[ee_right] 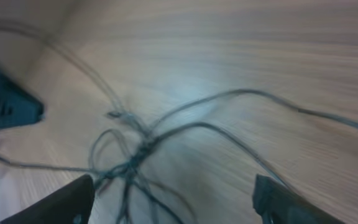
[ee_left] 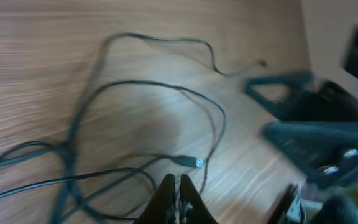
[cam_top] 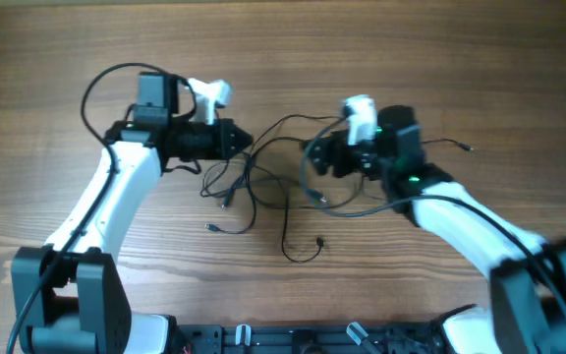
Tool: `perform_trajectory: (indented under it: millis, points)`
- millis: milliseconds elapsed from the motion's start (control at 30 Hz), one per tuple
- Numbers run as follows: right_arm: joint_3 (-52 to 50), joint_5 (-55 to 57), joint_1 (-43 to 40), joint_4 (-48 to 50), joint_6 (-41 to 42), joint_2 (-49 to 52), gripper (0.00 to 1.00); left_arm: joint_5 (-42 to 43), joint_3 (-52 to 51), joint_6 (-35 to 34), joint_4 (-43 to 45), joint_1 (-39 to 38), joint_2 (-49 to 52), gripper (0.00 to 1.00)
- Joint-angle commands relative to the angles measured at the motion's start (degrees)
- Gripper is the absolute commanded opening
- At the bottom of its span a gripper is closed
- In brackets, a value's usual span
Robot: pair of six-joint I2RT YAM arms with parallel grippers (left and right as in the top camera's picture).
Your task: Untangle cables
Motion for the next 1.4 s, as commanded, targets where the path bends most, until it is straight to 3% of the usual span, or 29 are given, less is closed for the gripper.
perform_trajectory:
  millis: [0,167,267,300,333,367,433,533,600,667,833,933,1067,1267,1367]
  points:
    - [0.0,-3.9,5.4,7.5,-5.4,9.6,0.87,1.5,-0.2,-0.5,0.5,0.9,0.3,0.04]
    - [6.2,-6.1,9.4,12.1,-2.0,21.4,0.87,1.3,-0.2,-3.1,0.4,2.6,0.3,0.04]
    - [11.6,-6.1,12.4,8.2,-2.1,25.1,0.81,-2.4,-0.2,-9.5,0.4,4.0,0.3,0.04]
    - [13.1,-6.0,13.8,5.6,-2.7,25.9,0.75,-4.2,-0.2,-11.4,0.4,4.9,0.3,0.04]
    - [13.8,-4.8,15.5,2.7,-2.8,26.0,0.61,-5.5,-0.2,-13.0,0.4,6.2,0.3,0.04]
    - [13.8,-3.1,16.6,1.6,-2.6,26.0,0.37,-5.6,-0.3,-13.5,0.4,7.8,0.3,0.04]
    - [14.3,0.3,16.3,0.1,-1.0,25.7,0.06,-6.0,-0.3,-13.5,0.0,9.4,0.3,0.04]
    - [17.2,3.5,11.2,-7.3,1.1,20.7,0.05,-16.7,-0.2,-13.9,-3.8,12.9,0.3,0.04]
    - [18.7,3.5,5.4,-13.3,3.6,13.8,0.05,-26.7,-0.2,-13.9,-6.0,18.0,0.3,0.04]
    - [18.8,6.4,-1.7,-20.3,4.8,4.9,0.05,-31.3,-0.2,-14.5,-6.2,25.5,0.3,0.04]
    - [18.8,17.4,-21.1,-34.6,6.8,-13.4,0.05,-31.3,-0.2,-25.5,-4.5,42.7,0.3,0.04]
    - [18.8,17.4,-31.0,-37.6,5.6,-18.9,0.05,-31.3,-0.2,-25.5,-3.7,48.5,0.3,0.04]
    - [18.7,22.8,-39.6,-40.0,3.9,-19.9,0.04,-31.4,-0.2,-25.7,-3.7,51.3,0.3,0.04]
    - [18.7,33.5,-46.0,-43.6,7.5,-19.8,0.05,-31.3,-0.2,-35.8,-4.0,51.3,0.3,0.04]
    - [18.7,42.6,-46.8,-47.2,12.0,-19.1,0.05,-30.5,-0.2,-37.3,-4.3,50.9,0.3,0.04]
